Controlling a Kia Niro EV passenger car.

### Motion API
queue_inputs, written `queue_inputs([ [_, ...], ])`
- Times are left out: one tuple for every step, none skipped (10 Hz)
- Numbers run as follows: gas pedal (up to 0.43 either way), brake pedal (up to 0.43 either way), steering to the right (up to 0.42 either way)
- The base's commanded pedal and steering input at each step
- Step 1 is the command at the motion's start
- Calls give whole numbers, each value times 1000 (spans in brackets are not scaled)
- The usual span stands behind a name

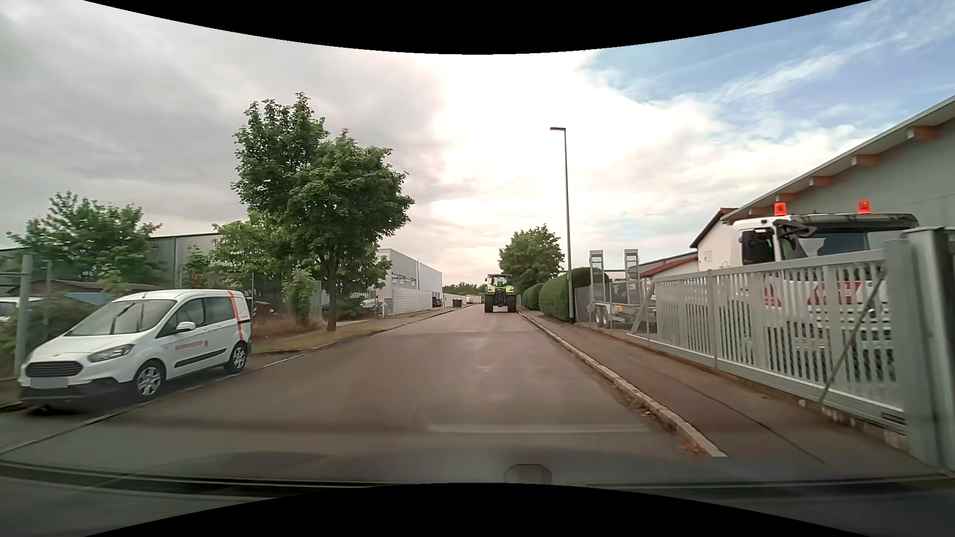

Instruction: Follow the waypoints while adhering to traffic rules and regulations

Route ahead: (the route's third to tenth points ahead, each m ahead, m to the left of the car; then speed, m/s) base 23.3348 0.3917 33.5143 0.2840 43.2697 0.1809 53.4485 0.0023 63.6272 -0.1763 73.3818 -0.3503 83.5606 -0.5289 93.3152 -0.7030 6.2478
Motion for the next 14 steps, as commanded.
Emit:
queue_inputs([
  [197, 0, 3],
  [197, 0, 3],
  [197, 0, 3],
  [189, 0, 3],
  [189, 0, 2],
  [169, 0, 0],
  [130, 0, -1],
  [130, 0, -1],
  [118, 0, -1],
  [118, 0, -2],
  [118, 0, -2],
  [118, 0, -3],
  [118, 0, -4],
  [118, 0, -7],
])
